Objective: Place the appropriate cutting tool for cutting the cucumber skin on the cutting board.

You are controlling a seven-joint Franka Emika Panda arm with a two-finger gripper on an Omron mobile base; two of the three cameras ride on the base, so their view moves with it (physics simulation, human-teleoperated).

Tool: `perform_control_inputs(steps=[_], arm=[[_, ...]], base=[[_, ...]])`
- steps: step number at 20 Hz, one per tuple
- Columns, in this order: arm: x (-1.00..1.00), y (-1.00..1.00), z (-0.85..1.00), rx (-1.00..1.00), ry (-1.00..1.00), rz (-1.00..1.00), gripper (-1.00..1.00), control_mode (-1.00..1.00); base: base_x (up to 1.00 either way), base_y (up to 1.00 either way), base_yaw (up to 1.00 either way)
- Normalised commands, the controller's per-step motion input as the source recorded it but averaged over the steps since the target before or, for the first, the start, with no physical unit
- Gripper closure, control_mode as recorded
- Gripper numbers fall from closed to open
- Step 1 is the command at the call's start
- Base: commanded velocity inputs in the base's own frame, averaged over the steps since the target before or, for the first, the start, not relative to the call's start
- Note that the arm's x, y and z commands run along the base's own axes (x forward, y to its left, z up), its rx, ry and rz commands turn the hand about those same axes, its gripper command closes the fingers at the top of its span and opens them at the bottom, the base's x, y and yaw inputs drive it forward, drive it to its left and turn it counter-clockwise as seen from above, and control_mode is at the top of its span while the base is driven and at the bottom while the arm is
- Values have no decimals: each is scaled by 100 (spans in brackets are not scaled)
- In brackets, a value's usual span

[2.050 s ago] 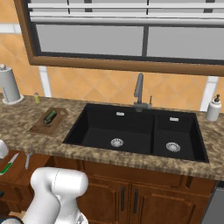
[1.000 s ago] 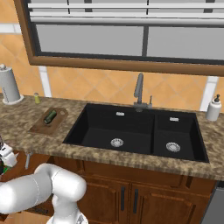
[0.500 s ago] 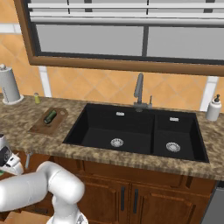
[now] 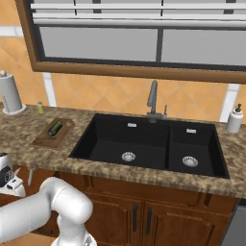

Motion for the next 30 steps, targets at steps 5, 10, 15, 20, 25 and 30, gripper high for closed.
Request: perform_control_inputs(steps=[5,10,15,20,25,30], arm=[[-68,4,0,0,21,0,-100,-100],[-90,0,5,0,19,0,-100,-100],[-94,0,38,0,12,0,-100,-100],[-20,0,71,-1,0,0,-100,-100],[38,6,37,-1,-8,0,-100,-100],[53,9,3,0,-18,2,-100,-100]], base=[[0,0,0],[0,0,0],[0,0,0],[0,0,0],[0,0,0],[0,0,0]])
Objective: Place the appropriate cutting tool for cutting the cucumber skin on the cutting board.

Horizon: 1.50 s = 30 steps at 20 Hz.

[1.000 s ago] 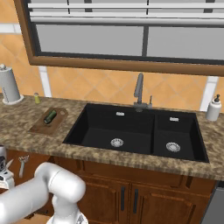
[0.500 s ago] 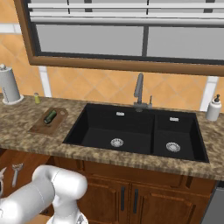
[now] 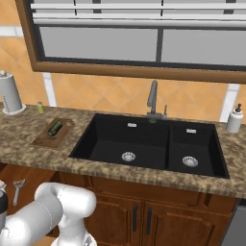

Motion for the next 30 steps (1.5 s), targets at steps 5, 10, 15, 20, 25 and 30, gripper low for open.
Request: perform_control_inputs(steps=[5,10,15,20,25,30], arm=[[47,1,1,0,-18,10,-100,-100],[51,0,0,0,-4,14,-100,-100],[79,0,-10,0,1,16,-100,-100],[75,0,-37,0,5,14,-100,-100],[46,10,-51,-1,4,13,-100,-100],[5,22,-47,-2,0,10,-100,-100]], base=[[0,0,0],[0,0,0],[0,0,0],[0,0,0],[0,0,0],[0,0,0]])
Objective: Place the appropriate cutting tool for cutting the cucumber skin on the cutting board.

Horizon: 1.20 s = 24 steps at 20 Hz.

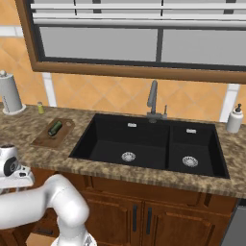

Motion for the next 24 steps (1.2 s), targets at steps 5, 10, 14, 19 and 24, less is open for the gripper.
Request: perform_control_inputs(steps=[5,10,14,19,24], arm=[[-1,11,-46,0,1,7,-100,-100],[0,0,-55,0,7,6,100,-100],[0,0,-40,0,4,6,100,-100],[-47,5,1,0,-1,8,100,-100],[-100,0,85,0,-7,10,100,-100]], base=[[0,0,0],[0,0,0],[0,0,0],[0,0,0],[0,0,0]])
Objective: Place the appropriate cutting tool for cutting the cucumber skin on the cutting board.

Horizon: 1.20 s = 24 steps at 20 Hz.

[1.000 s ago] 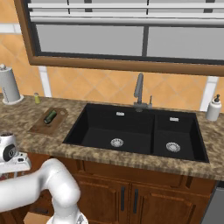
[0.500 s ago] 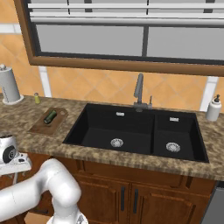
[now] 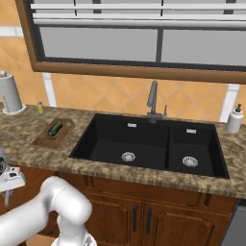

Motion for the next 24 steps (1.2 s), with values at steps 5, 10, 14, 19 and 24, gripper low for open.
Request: perform_control_inputs(steps=[5,10,14,19,24], arm=[[-99,0,100,0,-2,11,100,-100],[-72,0,100,0,-7,12,100,-100],[-9,0,100,0,-7,10,100,-100],[10,0,100,0,-2,8,100,-100],[45,0,100,0,0,5,100,-100]], base=[[0,0,0],[0,0,0],[0,0,0],[0,0,0],[0,0,0]])
